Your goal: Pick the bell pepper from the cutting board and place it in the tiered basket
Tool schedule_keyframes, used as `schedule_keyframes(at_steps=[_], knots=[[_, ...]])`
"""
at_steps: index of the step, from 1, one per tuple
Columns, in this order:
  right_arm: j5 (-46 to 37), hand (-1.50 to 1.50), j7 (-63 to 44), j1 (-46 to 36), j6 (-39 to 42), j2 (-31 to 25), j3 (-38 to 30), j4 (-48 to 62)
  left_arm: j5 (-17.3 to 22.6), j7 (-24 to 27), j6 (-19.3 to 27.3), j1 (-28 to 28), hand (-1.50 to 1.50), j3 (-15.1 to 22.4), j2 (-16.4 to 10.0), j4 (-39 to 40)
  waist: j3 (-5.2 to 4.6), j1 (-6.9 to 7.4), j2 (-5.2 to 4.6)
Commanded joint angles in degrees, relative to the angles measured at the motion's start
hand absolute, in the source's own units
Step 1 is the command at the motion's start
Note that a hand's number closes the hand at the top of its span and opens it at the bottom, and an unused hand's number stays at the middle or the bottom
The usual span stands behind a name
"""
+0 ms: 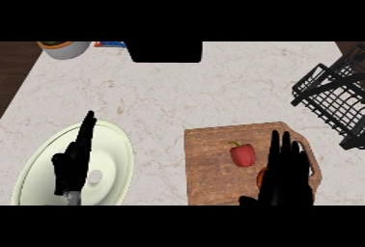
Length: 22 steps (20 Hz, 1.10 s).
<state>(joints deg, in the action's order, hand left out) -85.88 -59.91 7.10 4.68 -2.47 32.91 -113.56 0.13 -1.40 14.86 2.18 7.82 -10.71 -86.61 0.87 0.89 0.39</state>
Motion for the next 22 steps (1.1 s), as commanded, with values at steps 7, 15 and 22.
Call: schedule_keyframes(at_steps=[7, 15, 22], knots=[[4.7, -1.5, -7.7, -8.1, 2.0, 2.4, 0.3, 9.2, 0.0, 0.6, -0.5, 1.8, 0.0, 0.2, 1.9, 7.1, -0.91, -0.81, -0.61], [9.1, -1.5, -13.8, -11.6, 7.7, 2.4, -1.0, 14.5, 0.0, -2.0, -0.8, 2.0, 0.0, 0.6, 1.4, 4.4, -0.91, -0.63, -0.58], [11.8, -1.5, -11.0, -12.7, 7.0, 2.4, -4.6, 17.6, -0.9, 0.1, -0.1, 2.4, 0.0, 0.9, 2.6, 6.6, -0.92, -1.17, -0.59]])
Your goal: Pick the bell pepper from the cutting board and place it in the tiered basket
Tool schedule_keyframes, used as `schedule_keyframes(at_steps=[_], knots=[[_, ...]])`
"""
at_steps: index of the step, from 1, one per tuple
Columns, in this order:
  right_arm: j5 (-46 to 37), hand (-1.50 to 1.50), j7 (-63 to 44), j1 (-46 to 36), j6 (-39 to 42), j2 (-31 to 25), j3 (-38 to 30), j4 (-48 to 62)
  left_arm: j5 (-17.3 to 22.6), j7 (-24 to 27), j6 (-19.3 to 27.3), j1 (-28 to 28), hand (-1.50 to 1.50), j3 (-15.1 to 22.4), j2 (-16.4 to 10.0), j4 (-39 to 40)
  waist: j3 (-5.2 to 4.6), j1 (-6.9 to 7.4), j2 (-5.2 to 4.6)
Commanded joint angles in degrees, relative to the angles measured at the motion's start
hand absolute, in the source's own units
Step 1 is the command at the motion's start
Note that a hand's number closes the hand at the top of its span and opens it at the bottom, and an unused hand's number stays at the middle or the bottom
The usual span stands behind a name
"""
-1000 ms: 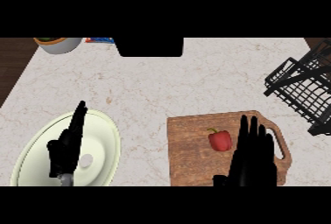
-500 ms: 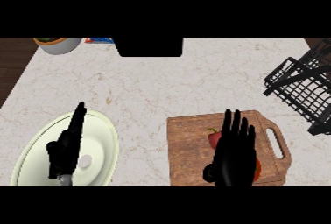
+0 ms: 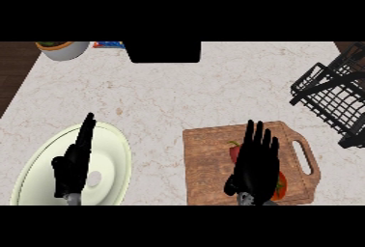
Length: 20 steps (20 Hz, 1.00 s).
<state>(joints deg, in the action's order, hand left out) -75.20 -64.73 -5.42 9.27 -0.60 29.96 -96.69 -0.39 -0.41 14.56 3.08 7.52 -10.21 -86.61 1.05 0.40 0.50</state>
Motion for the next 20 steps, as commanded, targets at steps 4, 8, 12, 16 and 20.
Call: schedule_keyframes(at_steps=[4, 8, 12, 16, 20], knots=[[2.3, -1.5, -8.6, -2.1, 0.2, 0.6, -0.3, 4.1, -0.5, -2.2, 0.1, 2.5, 0.0, 1.4, 1.6, 3.3, -1.05, 0.0, -0.62], [3.8, -1.5, -8.8, -1.2, 3.7, 0.6, -1.1, 3.0, 0.6, -5.2, -0.3, -1.6, 0.0, -1.2, 0.4, 5.3, -1.09, -0.84, -0.61], [5.9, -1.5, -8.5, -1.4, 0.7, 0.6, -2.6, 4.8, 0.0, -2.8, -0.8, 3.3, 0.0, 0.8, 0.8, 2.3, -1.06, -0.18, -0.5], [7.1, -1.5, -5.0, -2.2, -0.4, 0.6, -5.8, 8.2, 2.3, -0.8, -2.6, 1.6, 0.0, -2.1, 0.3, 6.2, -1.1, -0.45, -0.69], [7.9, -1.5, -3.9, -4.4, -0.6, 0.6, -7.1, 10.6, -0.6, -1.2, -0.5, 1.6, 0.0, 0.5, 2.0, 5.9, -1.07, -0.33, -0.66]])
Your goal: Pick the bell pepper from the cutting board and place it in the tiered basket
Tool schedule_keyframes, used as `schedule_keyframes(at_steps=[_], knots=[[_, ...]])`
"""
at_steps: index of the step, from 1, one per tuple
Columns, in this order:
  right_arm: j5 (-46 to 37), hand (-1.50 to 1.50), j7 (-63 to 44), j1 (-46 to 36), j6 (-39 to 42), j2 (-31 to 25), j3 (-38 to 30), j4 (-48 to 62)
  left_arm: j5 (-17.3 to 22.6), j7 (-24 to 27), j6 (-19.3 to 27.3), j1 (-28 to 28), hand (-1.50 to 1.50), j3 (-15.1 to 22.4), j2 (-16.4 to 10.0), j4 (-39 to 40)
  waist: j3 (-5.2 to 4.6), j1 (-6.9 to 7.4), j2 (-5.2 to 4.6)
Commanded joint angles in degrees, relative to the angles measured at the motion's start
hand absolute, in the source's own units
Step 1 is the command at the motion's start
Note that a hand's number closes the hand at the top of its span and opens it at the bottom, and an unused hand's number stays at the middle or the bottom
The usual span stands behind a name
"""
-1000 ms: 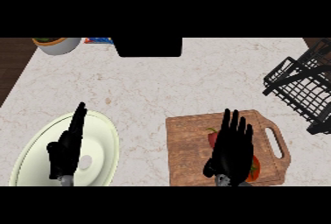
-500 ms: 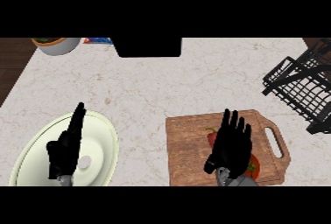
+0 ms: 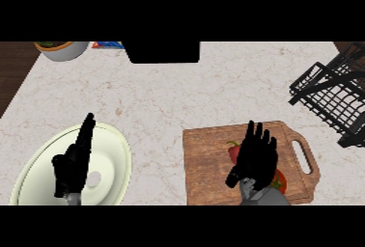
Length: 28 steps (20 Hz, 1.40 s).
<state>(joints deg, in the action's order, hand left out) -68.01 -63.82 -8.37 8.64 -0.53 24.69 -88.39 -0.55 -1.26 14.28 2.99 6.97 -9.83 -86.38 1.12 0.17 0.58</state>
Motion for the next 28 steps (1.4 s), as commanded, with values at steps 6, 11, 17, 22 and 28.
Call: schedule_keyframes(at_steps=[6, 11, 17, 22, 28], knots=[[-0.9, 1.5, -0.2, -1.6, -3.3, 0.2, -3.5, 6.4, 1.1, -3.2, -2.2, 1.2, 0.0, 0.1, 0.1, 3.2, -1.11, -0.02, -0.68], [-4.7, 1.5, 3.5, -1.7, -6.8, 0.5, 0.1, 12.4, -0.2, -2.5, -0.7, 1.8, 0.0, 0.6, 1.1, 2.9, -1.1, 0.35, -0.75], [-0.8, 1.5, 10.3, 7.8, -3.5, -9.9, -4.1, -1.2, 0.6, -0.1, -0.7, 6.5, 0.0, -0.6, 0.7, 2.0, -1.14, -1.57, -0.18], [14.7, 1.5, 23.5, 16.6, -3.9, -22.1, -19.9, -3.8, 0.0, -1.3, 1.2, 5.6, 0.0, -1.1, 1.3, 1.8, -1.06, -4.1, -0.32], [30.1, 1.5, 28.7, 18.3, -4.2, -25.8, -36.5, -13.6, 0.0, -1.6, 0.3, 6.3, 0.0, 0.0, 1.4, 0.7, -1.19, -3.47, -0.05]])
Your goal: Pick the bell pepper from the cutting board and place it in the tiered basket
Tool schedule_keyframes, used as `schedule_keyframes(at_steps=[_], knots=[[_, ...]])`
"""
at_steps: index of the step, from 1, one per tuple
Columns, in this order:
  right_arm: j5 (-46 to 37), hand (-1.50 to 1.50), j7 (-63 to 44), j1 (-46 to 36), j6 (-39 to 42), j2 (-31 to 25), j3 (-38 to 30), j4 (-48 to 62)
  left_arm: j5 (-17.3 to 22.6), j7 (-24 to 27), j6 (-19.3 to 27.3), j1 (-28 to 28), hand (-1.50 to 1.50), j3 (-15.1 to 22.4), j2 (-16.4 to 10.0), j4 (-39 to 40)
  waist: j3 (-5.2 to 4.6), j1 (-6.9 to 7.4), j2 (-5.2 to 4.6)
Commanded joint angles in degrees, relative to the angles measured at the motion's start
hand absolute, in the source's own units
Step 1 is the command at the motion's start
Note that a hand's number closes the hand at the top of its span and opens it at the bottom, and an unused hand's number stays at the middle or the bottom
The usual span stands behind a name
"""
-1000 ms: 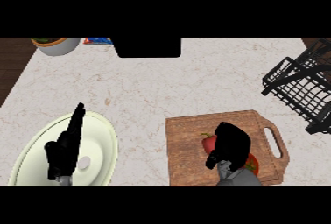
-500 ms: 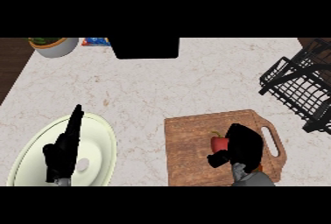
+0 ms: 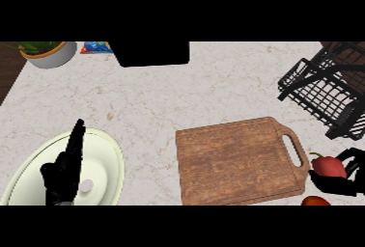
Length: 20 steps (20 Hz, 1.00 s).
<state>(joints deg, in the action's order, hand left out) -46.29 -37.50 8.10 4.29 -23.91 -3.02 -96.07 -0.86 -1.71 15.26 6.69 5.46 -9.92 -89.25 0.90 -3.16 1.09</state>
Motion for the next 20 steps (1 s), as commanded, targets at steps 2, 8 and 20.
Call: schedule_keyframes(at_steps=[2, 8, 20], knots=[[11.2, 1.5, 4.1, 4.4, -1.6, -1.9, -12.0, -9.7, 1.7, -0.1, -1.9, 2.5, 0.0, -0.6, 0.3, 6.1, -1.01, -0.55, -0.6], [20.0, 1.5, 1.0, 5.4, -0.4, -4.1, -24.3, -26.2, 1.3, -1.5, -0.9, 0.5, 0.0, -1.1, 0.2, 5.2, -1.07, -0.8, -0.44], [31.4, 1.5, -6.3, -1.7, 10.5, -18.6, -42.5, -27.2, 1.3, -1.6, -3.0, -1.8, 0.0, -0.2, 0.5, 6.9, -0.95, 2.73, -1.16]])
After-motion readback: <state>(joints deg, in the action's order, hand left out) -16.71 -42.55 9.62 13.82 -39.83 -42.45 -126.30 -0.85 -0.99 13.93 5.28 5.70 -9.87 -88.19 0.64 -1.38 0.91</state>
